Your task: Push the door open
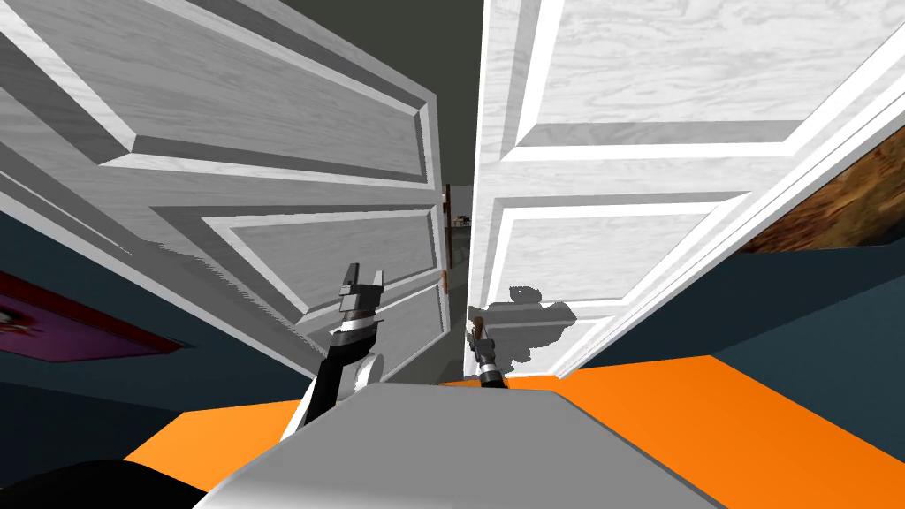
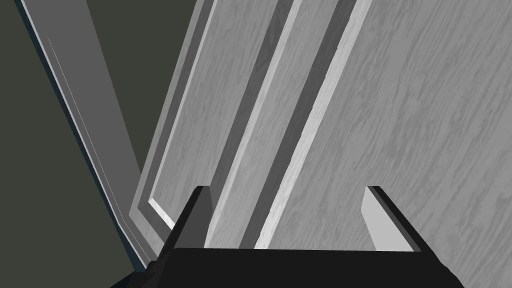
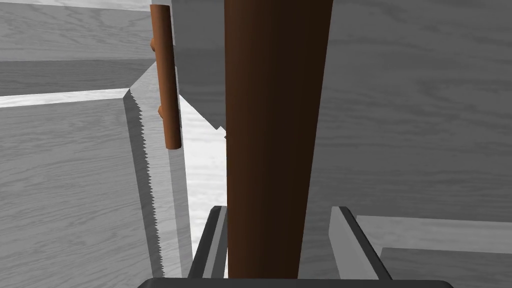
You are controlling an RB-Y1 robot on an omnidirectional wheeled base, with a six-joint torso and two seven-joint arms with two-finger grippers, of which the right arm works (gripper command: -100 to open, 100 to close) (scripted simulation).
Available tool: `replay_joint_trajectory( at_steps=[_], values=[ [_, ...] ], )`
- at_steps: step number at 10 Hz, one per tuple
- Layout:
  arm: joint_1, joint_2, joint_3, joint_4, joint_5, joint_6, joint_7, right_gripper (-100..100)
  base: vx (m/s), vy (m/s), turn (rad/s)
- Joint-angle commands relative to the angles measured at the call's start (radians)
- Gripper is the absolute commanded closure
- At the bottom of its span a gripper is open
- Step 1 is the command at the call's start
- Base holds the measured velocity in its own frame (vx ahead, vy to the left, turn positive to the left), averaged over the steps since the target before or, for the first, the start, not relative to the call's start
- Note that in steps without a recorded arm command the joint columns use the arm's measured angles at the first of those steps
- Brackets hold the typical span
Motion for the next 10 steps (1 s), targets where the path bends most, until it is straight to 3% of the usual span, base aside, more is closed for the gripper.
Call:
replay_joint_trajectory(
  at_steps=[1, 5, 10],
  values=[
    [0.007, -0.018, -0.027, -0.038, -0.012, 0.006, 0.015, 100, 0.016, -0.016, 0.048],
    [-0.003, -0.017, -0.091, -0.027, -0.047, -0.015, 0.037, 100, 0.016, -0.021, 0.142],
    [-0.008, -0.016, -0.127, -0.020, -0.067, -0.027, 0.050, 100, 0.014, -0.008, 0.084]
  ],
)
